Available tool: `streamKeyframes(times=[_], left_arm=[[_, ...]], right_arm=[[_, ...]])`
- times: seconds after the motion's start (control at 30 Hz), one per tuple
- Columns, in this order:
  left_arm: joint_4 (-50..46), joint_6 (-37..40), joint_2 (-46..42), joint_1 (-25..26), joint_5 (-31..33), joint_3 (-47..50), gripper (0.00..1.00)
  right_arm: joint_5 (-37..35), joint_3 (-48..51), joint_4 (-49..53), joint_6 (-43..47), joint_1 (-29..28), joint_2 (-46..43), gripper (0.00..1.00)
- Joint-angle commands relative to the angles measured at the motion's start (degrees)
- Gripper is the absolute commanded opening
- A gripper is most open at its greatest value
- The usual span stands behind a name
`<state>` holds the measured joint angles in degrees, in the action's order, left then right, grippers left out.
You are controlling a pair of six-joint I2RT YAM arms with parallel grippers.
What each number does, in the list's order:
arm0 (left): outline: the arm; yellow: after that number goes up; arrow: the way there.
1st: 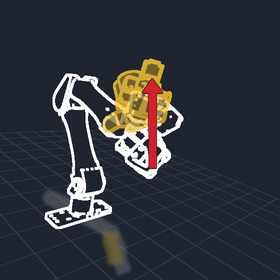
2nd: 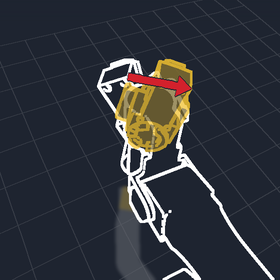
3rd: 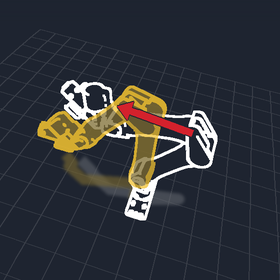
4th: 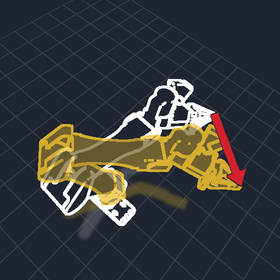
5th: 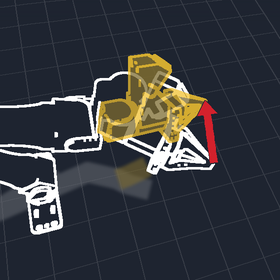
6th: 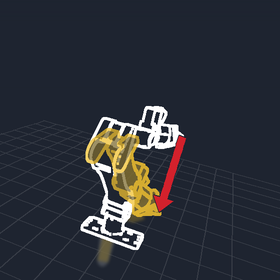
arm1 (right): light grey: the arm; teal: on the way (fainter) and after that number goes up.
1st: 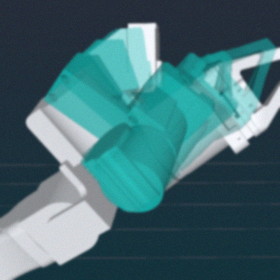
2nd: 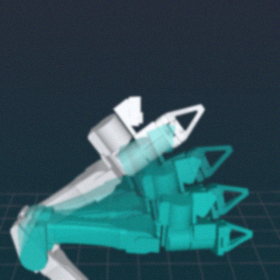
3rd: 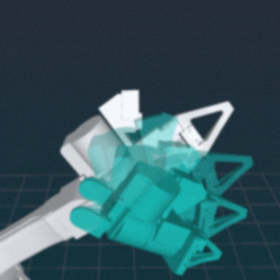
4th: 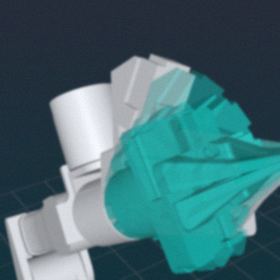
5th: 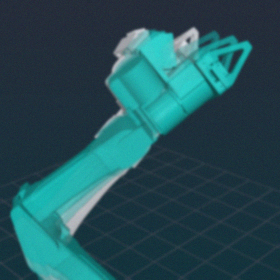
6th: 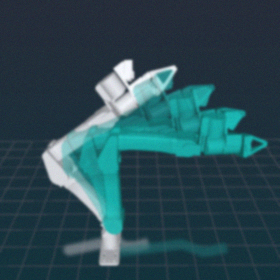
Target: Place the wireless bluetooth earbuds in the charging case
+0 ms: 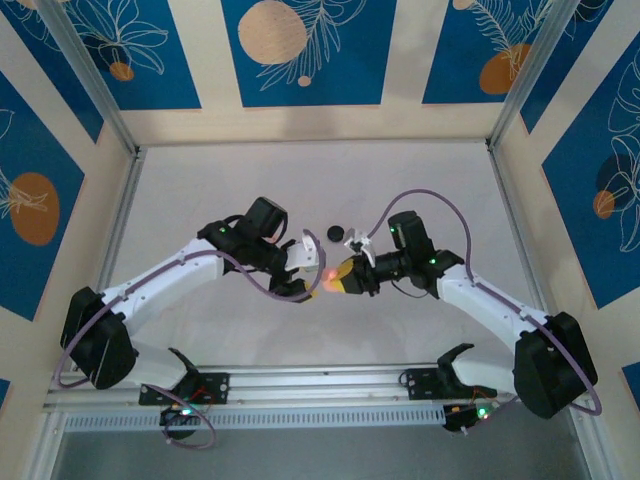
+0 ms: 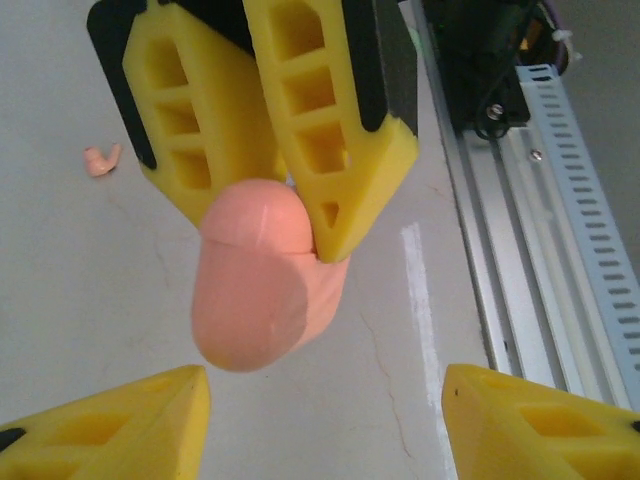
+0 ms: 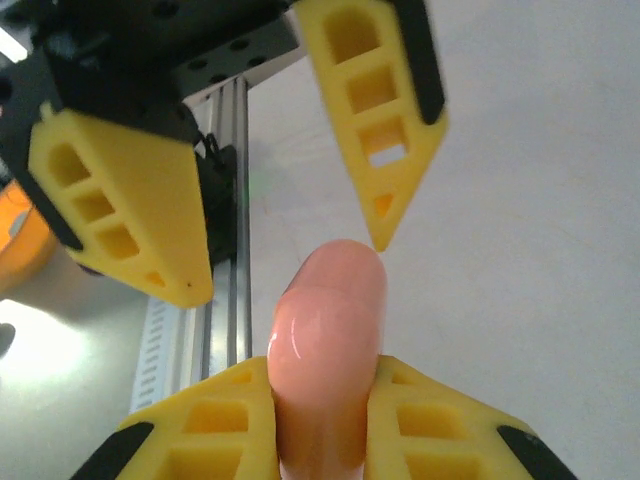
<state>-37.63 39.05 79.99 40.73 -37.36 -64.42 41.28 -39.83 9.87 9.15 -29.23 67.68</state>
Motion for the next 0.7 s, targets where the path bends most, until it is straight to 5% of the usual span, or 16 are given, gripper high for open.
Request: streamKeyframes(times=[0.0,0.2,0.57,0.67], left_arm=[[-3.86,6.11,-0.22,-0.48,-3.83,-2.06,0.61],[-6.37,9.22,-0.09,-0.3,-4.77,-2.48,0.55],[-9.58,11.5,1.14,0.49,-4.82,-3.54,0.28],[-8.91,10.8,1.27,0.47,-4.04,-3.17,0.28]], right_arm=[[-0.1,-2.23,4.15,11.77,-2.06,-0.48,0.12],[-1.07,-4.52,5.93,15.69,-4.39,1.84,0.12],[-0.89,-6.67,5.95,16.67,-6.18,3.37,0.11],[-0.59,-6.53,5.95,17.0,-6.19,2.51,0.11]])
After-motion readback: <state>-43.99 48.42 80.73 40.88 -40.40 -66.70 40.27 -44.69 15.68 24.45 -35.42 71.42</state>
